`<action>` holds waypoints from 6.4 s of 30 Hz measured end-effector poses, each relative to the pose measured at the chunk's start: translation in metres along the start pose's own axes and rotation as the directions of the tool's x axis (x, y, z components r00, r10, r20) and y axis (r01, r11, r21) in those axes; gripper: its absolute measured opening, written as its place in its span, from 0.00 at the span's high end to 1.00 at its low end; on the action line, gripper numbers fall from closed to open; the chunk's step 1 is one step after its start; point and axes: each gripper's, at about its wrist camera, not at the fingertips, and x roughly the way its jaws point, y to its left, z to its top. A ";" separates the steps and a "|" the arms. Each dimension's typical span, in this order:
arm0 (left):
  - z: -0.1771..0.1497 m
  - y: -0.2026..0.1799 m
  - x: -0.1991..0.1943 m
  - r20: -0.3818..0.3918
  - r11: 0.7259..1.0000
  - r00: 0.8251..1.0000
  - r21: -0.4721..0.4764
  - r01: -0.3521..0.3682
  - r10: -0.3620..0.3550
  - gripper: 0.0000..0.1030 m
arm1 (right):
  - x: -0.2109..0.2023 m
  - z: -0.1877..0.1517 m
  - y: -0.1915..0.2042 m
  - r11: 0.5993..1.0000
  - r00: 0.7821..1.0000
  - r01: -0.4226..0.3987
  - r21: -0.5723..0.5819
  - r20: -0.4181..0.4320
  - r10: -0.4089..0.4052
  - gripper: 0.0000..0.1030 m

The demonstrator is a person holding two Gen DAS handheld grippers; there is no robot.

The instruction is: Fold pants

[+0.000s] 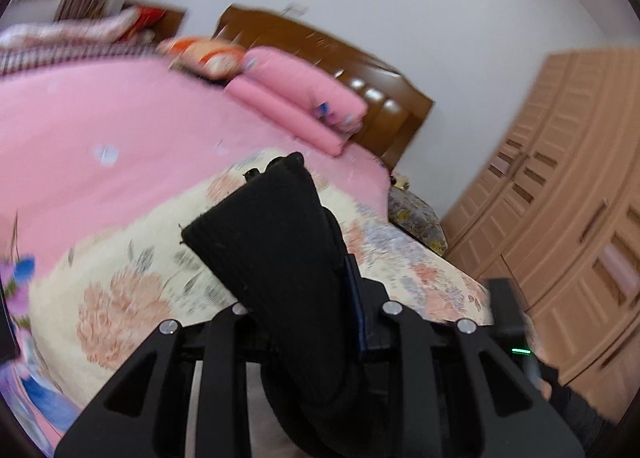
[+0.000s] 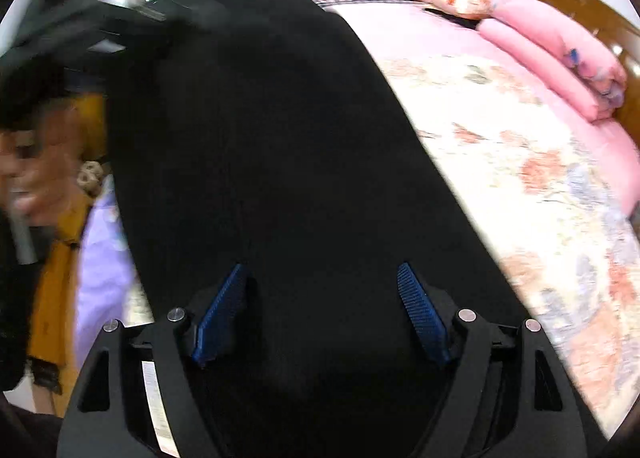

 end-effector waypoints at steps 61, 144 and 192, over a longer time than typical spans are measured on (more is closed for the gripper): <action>-0.177 -0.124 0.034 -0.146 0.811 0.946 0.563 -0.162 0.291 0.15 | -0.244 -0.241 -0.024 0.734 0.900 -0.208 0.647 0.420 -0.115 0.82; -0.169 -0.202 0.065 -0.273 0.858 0.949 0.514 0.004 0.160 0.10 | -0.169 -0.211 -0.055 0.810 0.924 0.283 0.513 0.080 -0.374 0.25; -0.186 -0.297 0.099 -0.306 0.807 0.944 0.584 0.087 0.120 0.02 | -0.381 -0.508 -0.048 0.255 0.783 0.117 0.960 0.069 -0.618 0.13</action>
